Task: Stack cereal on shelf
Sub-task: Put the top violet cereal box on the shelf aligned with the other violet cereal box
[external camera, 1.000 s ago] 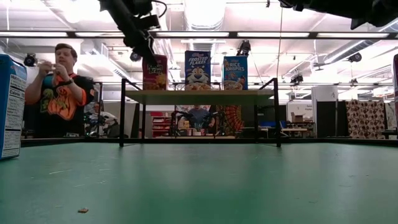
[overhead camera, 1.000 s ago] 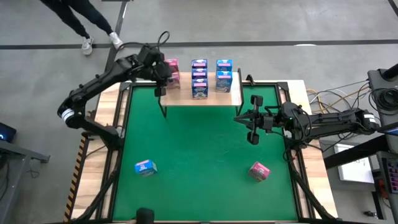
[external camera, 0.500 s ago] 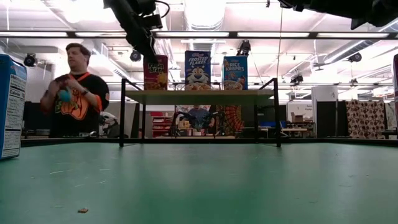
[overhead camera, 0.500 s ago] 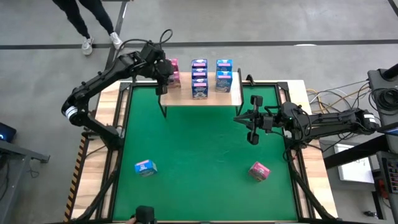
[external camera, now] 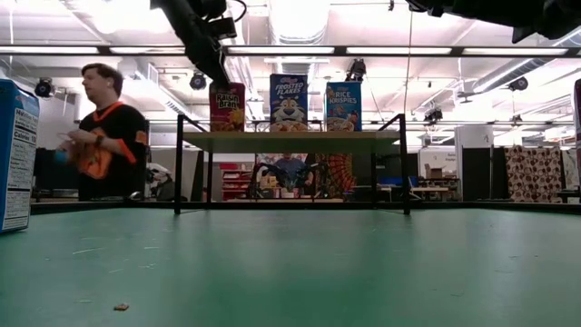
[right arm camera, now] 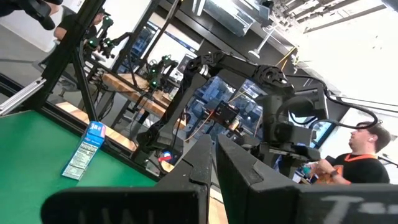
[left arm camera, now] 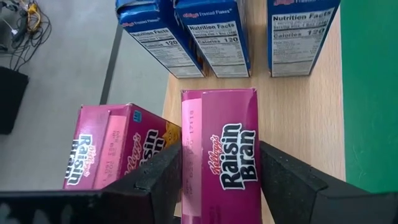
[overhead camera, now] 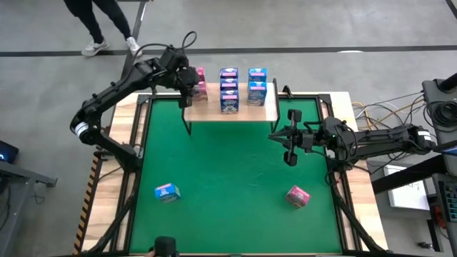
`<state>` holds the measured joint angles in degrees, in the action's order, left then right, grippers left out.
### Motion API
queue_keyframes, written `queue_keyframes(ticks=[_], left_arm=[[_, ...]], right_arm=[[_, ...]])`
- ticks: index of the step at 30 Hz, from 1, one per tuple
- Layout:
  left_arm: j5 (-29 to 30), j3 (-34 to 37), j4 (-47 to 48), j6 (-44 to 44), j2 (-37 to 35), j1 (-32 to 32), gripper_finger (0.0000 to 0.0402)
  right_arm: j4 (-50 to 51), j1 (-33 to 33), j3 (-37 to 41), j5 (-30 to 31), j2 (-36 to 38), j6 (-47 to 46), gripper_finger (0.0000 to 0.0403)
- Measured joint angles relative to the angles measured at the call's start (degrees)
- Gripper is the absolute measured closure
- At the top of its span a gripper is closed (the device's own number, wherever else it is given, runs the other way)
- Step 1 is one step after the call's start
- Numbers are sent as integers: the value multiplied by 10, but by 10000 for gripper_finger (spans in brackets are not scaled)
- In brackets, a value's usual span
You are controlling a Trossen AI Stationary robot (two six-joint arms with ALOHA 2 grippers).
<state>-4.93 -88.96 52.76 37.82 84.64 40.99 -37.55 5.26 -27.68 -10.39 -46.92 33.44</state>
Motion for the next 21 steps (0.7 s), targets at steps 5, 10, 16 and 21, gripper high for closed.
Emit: queue_keyframes(ticks=[5,10,16,21], left_arm=[[0,-4,3,-6,-2,0,220],[-1,-4,18,-10,-4,0,220],[0,-4,22,-11,-4,0,220],[31,-4,16,-10,-4,0,220]], right_arm=[[0,0,0,0,0,0,390],[0,0,0,0,0,0,390],[0,0,0,0,0,0,390],[0,0,0,0,0,0,390]])
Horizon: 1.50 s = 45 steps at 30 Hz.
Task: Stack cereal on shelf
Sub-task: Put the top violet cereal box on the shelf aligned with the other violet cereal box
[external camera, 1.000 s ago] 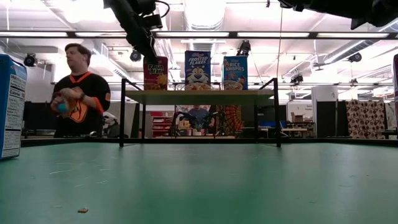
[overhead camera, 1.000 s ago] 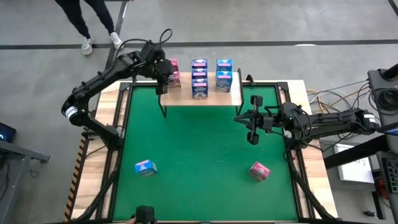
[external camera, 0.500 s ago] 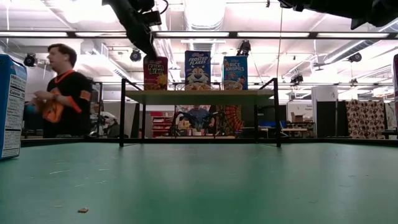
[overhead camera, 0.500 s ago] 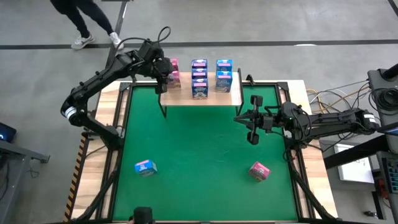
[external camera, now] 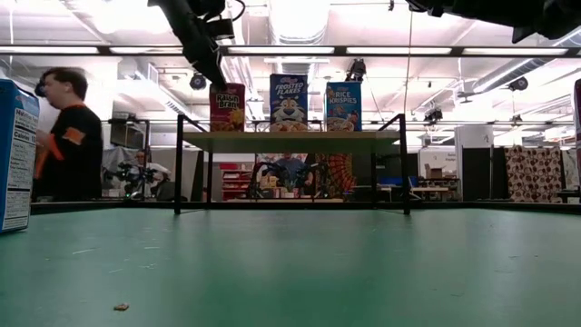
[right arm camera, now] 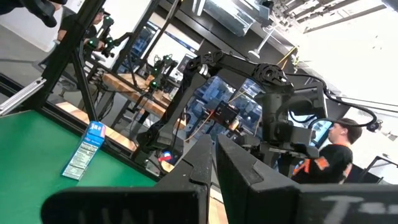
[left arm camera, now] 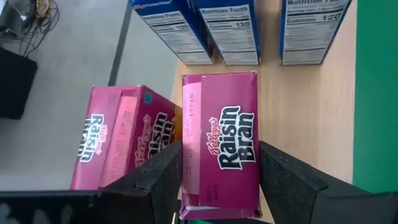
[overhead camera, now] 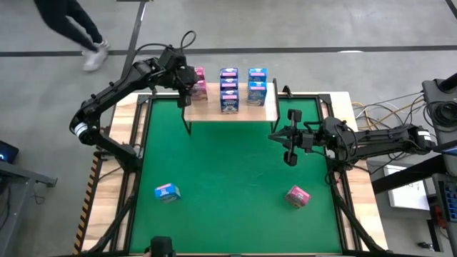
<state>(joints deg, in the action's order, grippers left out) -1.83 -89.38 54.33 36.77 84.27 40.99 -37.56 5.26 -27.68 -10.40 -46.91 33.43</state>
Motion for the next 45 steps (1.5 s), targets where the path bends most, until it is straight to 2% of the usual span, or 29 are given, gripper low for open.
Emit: queue_keyframes(ticks=[17,40,45], left_arm=[[14,0,-12,19,-11,0,220],[-2,2,-12,-7,-11,0,220],[-2,2,-13,-4,-11,0,207]], right_arm=[[0,0,0,0,0,0,390],[0,0,0,0,0,0,390],[0,0,0,0,0,0,390]])
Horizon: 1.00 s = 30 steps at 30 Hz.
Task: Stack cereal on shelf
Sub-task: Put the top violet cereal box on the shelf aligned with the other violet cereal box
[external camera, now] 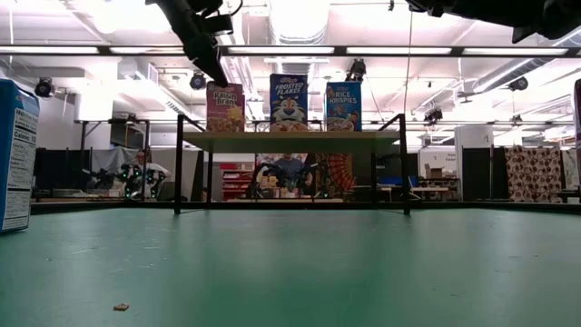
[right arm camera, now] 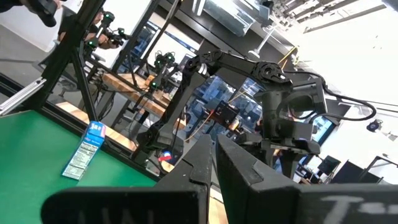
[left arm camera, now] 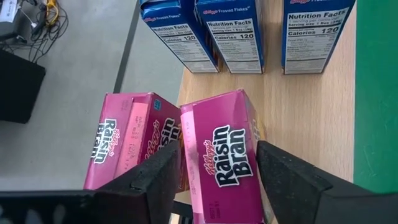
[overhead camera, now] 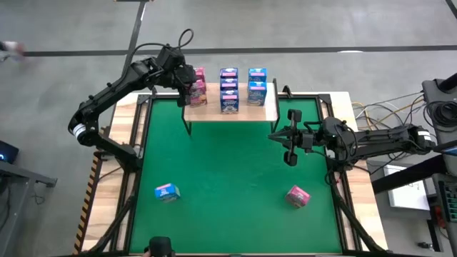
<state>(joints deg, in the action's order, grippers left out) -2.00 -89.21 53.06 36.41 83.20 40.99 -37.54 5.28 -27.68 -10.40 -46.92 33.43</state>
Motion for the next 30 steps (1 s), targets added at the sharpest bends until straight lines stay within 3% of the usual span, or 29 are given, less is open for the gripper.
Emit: queue_keyframes(ticks=[9,15,22,30], left_arm=[[0,-41,40,-10,-8,-12,171],[-1,-82,120,-98,-9,-39,182],[13,-58,190,-151,-20,-113,255],[158,37,141,-179,-27,-136,360]], right_arm=[[0,0,0,0,0,0,390],[0,0,0,0,0,0,390],[0,0,0,0,0,0,390],[0,0,0,0,0,0,390]])
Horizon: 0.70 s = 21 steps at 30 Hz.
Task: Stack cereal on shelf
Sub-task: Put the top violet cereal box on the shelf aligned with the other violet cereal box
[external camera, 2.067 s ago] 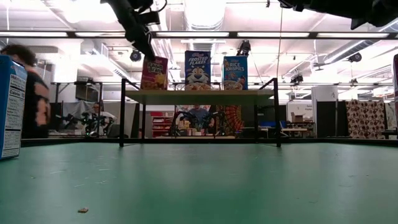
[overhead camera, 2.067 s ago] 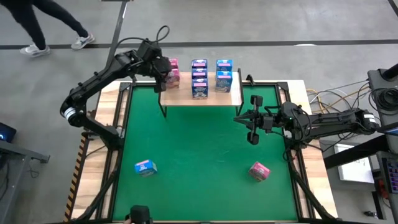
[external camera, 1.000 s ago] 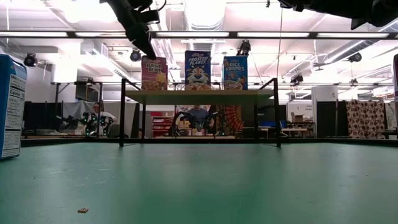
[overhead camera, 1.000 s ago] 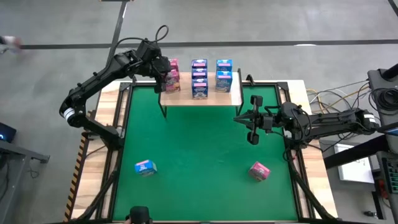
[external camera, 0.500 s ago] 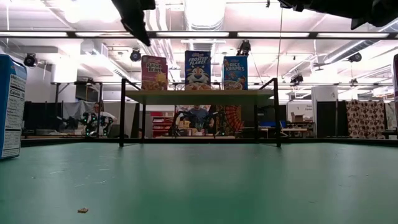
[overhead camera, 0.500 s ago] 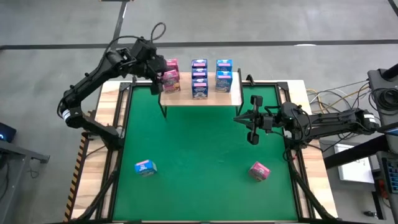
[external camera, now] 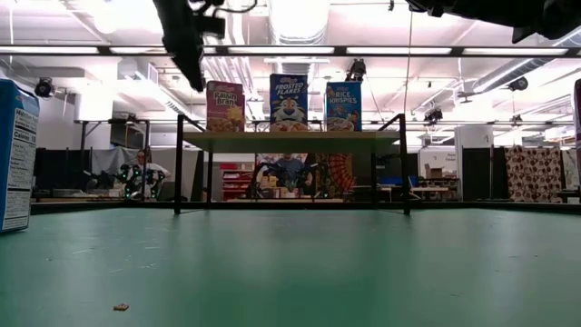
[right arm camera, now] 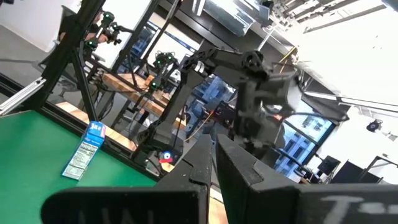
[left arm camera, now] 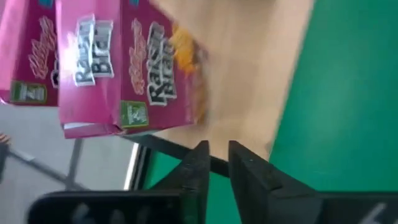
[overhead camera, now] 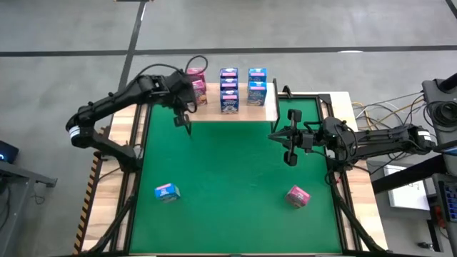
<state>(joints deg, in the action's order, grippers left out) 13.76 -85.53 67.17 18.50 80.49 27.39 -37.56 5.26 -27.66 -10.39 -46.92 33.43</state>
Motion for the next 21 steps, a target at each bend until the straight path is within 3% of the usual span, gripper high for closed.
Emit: queue_keyframes(ticks=[6,13,21], left_arm=[[15,45,-51,4,0,2,398],[69,57,-82,7,0,7,400],[82,62,-117,19,0,17,400]], right_arm=[[0,0,0,0,0,0,390],[0,0,0,0,0,0,390],[0,0,0,0,0,0,390]])
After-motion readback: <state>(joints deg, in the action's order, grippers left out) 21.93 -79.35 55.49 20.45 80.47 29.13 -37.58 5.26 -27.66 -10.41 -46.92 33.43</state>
